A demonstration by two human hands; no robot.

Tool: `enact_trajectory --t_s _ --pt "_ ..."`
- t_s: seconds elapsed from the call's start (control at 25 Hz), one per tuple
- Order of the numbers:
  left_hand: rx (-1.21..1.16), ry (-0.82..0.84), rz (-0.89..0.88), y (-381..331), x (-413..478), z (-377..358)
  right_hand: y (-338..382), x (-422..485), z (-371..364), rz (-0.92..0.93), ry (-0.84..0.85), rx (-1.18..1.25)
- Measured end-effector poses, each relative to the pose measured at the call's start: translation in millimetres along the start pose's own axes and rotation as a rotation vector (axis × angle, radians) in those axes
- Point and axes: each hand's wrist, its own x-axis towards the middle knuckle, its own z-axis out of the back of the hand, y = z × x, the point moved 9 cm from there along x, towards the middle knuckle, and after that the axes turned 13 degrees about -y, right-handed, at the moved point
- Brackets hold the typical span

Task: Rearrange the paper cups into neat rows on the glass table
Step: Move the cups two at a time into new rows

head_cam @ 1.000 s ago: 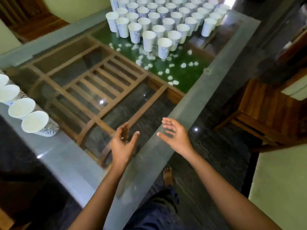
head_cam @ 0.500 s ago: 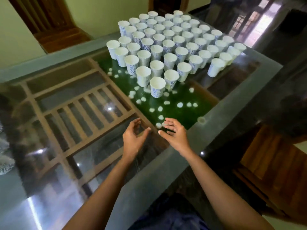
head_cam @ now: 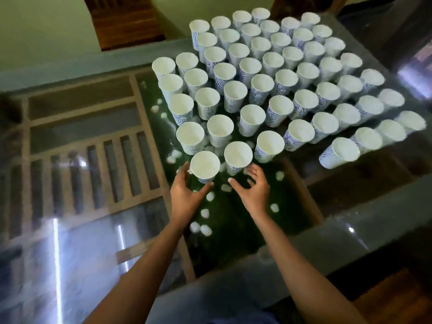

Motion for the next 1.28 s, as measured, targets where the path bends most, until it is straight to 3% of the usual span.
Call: enact_trajectory --t_s 0.28,0.56,0.96,1.28 --pt "-0.014 -0.128 0.037 2 12 -22 2 33 -19 0.093 0.033 0.033" --pt "-0.066 -0.254 0.080 17 -7 17 23 12 -26 0.253 0.074 0.059" --pt "-0.121 -0.556 0.116 80 -37 186 72 -124 -123 0.421 0.390 0.076" --pt "-0.128 -0.650 0.159 153 -5 348 116 -255 -246 0.446 0.539 0.054"
